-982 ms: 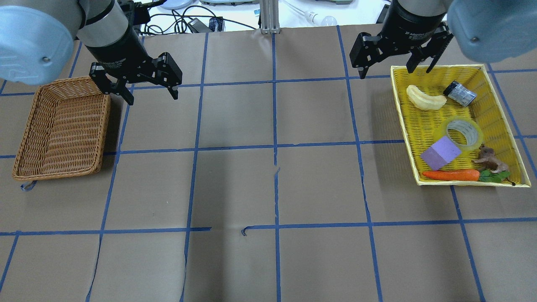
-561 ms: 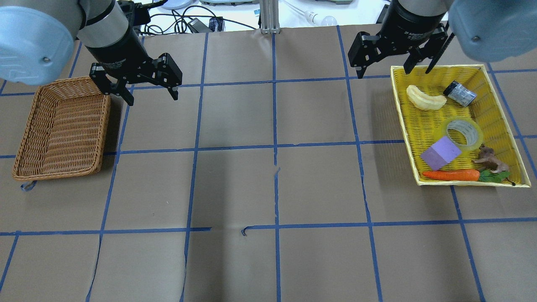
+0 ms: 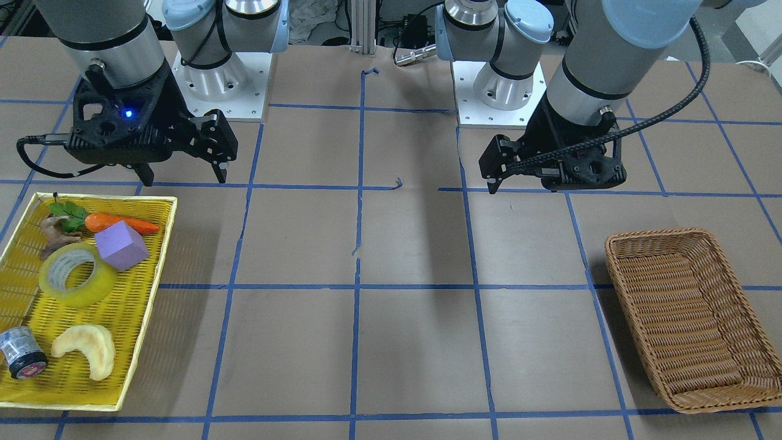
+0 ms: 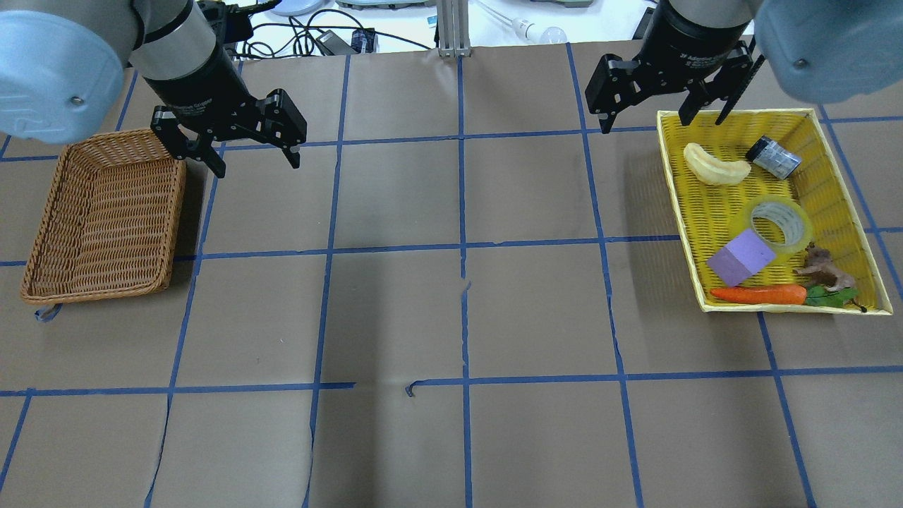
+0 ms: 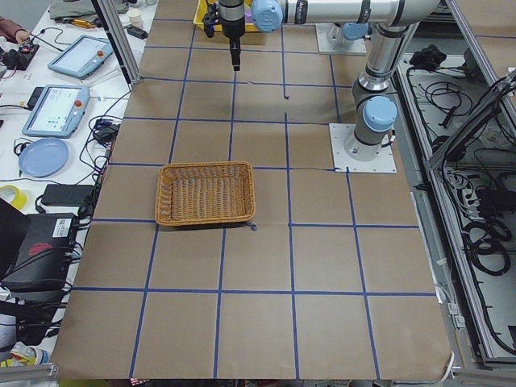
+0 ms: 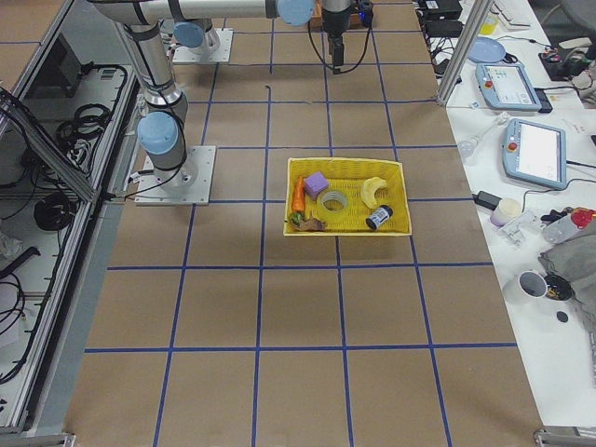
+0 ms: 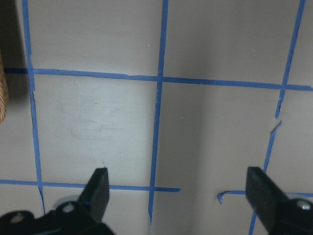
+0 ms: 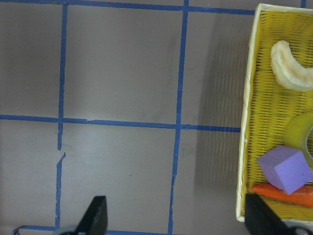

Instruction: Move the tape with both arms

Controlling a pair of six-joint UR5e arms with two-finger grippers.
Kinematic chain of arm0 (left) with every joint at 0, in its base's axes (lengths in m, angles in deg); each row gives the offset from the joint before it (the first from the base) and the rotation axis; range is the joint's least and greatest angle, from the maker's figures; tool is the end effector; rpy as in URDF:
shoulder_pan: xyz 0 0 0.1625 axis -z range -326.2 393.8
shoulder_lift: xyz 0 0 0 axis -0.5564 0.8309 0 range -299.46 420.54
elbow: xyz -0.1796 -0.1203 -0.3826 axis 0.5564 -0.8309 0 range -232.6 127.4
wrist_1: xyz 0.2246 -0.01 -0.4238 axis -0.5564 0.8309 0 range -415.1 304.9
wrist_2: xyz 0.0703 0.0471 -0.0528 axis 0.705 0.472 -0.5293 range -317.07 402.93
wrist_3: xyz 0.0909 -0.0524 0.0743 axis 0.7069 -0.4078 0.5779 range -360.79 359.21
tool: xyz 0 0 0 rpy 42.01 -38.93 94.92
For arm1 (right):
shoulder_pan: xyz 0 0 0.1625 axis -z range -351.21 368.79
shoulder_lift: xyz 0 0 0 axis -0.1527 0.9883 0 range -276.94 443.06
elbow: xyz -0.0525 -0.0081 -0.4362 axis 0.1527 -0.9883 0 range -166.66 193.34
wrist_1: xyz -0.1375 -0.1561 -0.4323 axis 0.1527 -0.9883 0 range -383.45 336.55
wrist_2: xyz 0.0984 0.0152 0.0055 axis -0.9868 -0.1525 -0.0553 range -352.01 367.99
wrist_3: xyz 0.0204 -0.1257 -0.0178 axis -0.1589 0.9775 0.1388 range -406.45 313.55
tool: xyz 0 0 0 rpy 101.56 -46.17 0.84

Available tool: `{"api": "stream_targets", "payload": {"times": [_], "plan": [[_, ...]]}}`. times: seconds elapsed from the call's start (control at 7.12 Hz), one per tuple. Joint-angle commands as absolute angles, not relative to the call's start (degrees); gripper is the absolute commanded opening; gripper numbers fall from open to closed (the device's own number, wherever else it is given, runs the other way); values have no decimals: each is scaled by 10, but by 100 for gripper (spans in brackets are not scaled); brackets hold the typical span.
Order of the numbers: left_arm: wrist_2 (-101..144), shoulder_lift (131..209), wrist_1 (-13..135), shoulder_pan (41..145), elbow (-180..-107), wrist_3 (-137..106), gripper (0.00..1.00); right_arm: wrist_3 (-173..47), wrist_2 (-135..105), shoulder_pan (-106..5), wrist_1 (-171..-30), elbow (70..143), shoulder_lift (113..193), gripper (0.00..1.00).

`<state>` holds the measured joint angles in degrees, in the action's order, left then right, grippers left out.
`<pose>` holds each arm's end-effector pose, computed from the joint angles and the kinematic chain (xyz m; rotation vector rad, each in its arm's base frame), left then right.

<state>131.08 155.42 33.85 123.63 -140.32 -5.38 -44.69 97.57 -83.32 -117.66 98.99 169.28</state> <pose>-0.1356 -0.5945 0.4482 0.1299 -3.1072 -0.0441 0.1561 -0.5945 0.4857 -0.1058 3.1295 -0.1307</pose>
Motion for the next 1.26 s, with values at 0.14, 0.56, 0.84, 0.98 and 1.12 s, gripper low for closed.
{"api": "stream_targets", "payload": {"times": [0.14,0.56,0.84,0.98,1.12], "plan": [[1310,1554,338,1237,-1403,-54,100,-446,982,-828,-1173,982,1687,100],[1314,1553,341,1237,-1403,-54,100,-404,983,-773,-1096,932,1662,100],[1314,1553,341,1237,-1403,-54,100,-212,978,-695,-1105,943,1655,94],[1314,1554,341,1239,-1403,-54,100,-137,977,-643,-1107,957,1652,96],[1314,1554,341,1241,-1403,-54,100,-41,977,-604,-1159,981,1639,95]]}}
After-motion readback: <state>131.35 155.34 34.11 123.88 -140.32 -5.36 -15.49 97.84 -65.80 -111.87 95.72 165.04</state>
